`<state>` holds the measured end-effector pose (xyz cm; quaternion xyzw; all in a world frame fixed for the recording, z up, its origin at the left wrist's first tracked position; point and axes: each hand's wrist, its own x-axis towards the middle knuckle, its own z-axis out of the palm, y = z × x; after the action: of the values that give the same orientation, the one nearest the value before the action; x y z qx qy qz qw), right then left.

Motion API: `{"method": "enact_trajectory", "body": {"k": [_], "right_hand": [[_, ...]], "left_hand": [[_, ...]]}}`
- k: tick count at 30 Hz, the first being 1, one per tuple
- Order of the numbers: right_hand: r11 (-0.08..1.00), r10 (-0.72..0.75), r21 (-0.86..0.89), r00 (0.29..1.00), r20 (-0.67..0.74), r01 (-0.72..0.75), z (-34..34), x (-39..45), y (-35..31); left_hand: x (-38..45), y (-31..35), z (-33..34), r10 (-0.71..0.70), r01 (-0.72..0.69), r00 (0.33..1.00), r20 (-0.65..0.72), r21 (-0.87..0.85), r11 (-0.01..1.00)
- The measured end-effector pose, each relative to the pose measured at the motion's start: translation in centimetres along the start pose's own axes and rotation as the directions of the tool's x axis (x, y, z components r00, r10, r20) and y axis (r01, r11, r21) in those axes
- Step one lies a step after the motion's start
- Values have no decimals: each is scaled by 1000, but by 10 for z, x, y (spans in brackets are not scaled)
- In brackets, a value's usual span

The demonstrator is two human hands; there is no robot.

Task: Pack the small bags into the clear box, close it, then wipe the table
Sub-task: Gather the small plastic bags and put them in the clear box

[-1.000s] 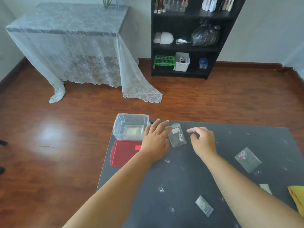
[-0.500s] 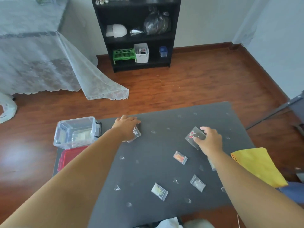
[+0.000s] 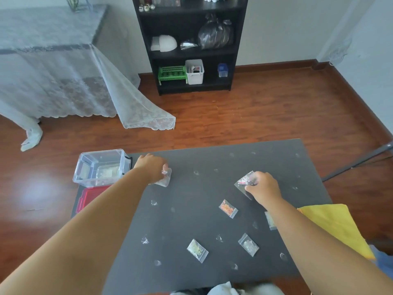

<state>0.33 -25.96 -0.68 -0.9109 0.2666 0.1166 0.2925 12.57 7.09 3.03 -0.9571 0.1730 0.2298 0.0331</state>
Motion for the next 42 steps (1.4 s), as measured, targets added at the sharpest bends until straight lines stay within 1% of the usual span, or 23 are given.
{"method": "enact_trajectory", "body": {"k": [2,4,6,9,12,15,19,22,24,28,30,34,38,40,42], "right_hand": [[994,8,108,1000,-12,-7,1,-1,3],[967,64,249,998,-11,-59,2,-2,4],[901,142,412,990,10,-134,2,-2,5],[776,229,581,968,101,-244,-2,-2,-6],[655,206,697,956,210,-293,-3,-5,-29],[620,105,732,955,279,-282,1,-13,-60],[618,-34,756,954,299,-215,15,-26,-106],[625,-91,758,947,309,-187,27,-37,-131],[631,-107,753,941,320,-185,35,-43,-143],[647,-88,742,949,304,-178,48,-53,-160],[651,-64,738,956,285,-176,54,-57,-167],[652,-36,736,962,270,-182,63,-64,-175],[664,-28,726,964,264,-179,71,-70,-181],[661,-28,729,965,262,-178,75,-73,-184],[657,-30,732,965,261,-178,80,-75,-191]], "left_hand": [[-4,-9,-3,-7,8,1000,6,-171,985],[-12,-19,-6,-30,22,999,-20,-313,950],[-19,-30,-11,-69,32,995,-75,-415,909],[-33,-47,-20,-102,23,987,-123,-525,851],[-48,-68,-30,-154,17,972,-180,-595,803],[-63,-95,-39,-211,34,958,-195,-652,758],[-77,-136,-43,-292,92,936,-199,-661,745],[-77,-166,-37,-368,145,905,-213,-660,737],[-75,-183,-31,-386,163,901,-198,-668,726],[-66,-196,-20,-367,161,907,-204,-639,752],[-58,-194,-15,-355,177,917,-184,-609,773],[-46,-183,-5,-273,186,951,-145,-436,881],[-40,-176,7,-228,160,968,-108,-435,886],[-41,-176,12,-197,138,973,-119,-380,915],[-43,-179,16,-164,102,973,-164,-332,938]]}}
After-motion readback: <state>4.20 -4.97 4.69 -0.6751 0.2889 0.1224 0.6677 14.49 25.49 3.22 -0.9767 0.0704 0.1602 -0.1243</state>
